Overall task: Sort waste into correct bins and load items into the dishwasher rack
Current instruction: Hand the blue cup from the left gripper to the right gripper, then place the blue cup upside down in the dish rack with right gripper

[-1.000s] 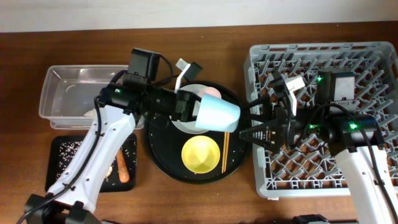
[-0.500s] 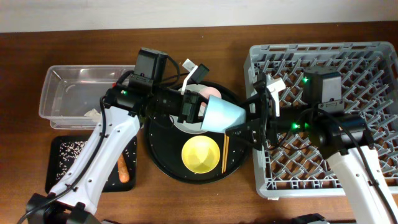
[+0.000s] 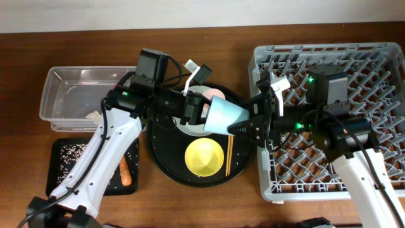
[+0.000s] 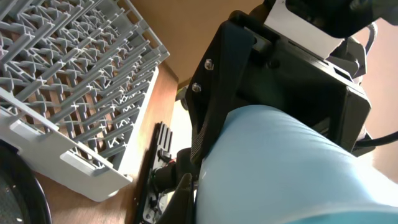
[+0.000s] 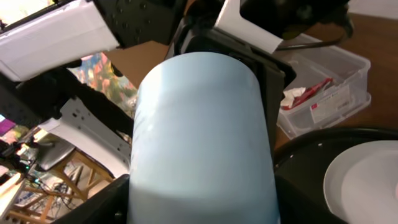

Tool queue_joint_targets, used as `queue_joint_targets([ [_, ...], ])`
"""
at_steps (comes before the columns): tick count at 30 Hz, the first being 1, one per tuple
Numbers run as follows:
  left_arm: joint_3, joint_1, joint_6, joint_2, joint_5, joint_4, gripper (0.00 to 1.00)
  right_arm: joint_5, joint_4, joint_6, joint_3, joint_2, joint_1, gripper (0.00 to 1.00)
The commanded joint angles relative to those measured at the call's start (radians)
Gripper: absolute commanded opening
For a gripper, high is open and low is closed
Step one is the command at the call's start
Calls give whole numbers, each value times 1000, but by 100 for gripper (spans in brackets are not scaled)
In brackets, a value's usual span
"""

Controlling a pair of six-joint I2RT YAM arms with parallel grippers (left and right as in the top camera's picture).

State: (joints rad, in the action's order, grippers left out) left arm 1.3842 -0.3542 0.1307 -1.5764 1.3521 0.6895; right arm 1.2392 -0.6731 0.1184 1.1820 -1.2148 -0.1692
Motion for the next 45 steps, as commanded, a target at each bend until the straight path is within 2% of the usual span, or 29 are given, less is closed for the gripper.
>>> queue_joint_targets([
  [1,13,-6,-5,14,12,-8,0,-45,-30,-3,5,-5,-9,65],
  [16,13,-6,-5,14,12,-8,0,-47,-106,-3,-1,-5,-10,67],
  [19,13,-6,-5,14,12,-8,0,-47,-101,-3,-1,-5,-9,49],
  [22,13,-6,-5,14,12,-8,1,-47,-53,-3,-1,-5,-9,46],
  [23,13,-6,-5,14,12,-8,9,-48,-37,-3,-1,-5,-9,46],
  [24,13,-6,-5,14,12,-8,25,-48,-27,-3,-1,-5,-9,46],
  [26,13,-6,-5,14,-23,-7,40,-72,-27,-3,-1,-5,-6,46],
  [30,13,13,-5,14,-165,-7,42,-157,-38,-3,-1,-5,-6,46],
  [32,13,55,3,14,-313,5,42,-230,-63,-5,-1,-5,-6,47],
  [33,13,100,50,14,-433,31,43,-307,-101,-8,-1,-5,-6,47],
  [37,13,181,59,14,-618,93,43,-538,-161,-69,3,-5,-6,47],
  [39,13,187,59,14,-737,159,43,-724,-219,-105,38,-5,-6,47],
  [40,13,187,59,14,-761,174,43,-787,-240,-118,52,-5,-6,47],
  [42,11,187,58,14,-829,220,43,-1077,-326,-185,118,-5,-6,47],
  [45,10,185,58,14,-863,254,46,-1329,-338,-214,159,-10,-6,47],
])
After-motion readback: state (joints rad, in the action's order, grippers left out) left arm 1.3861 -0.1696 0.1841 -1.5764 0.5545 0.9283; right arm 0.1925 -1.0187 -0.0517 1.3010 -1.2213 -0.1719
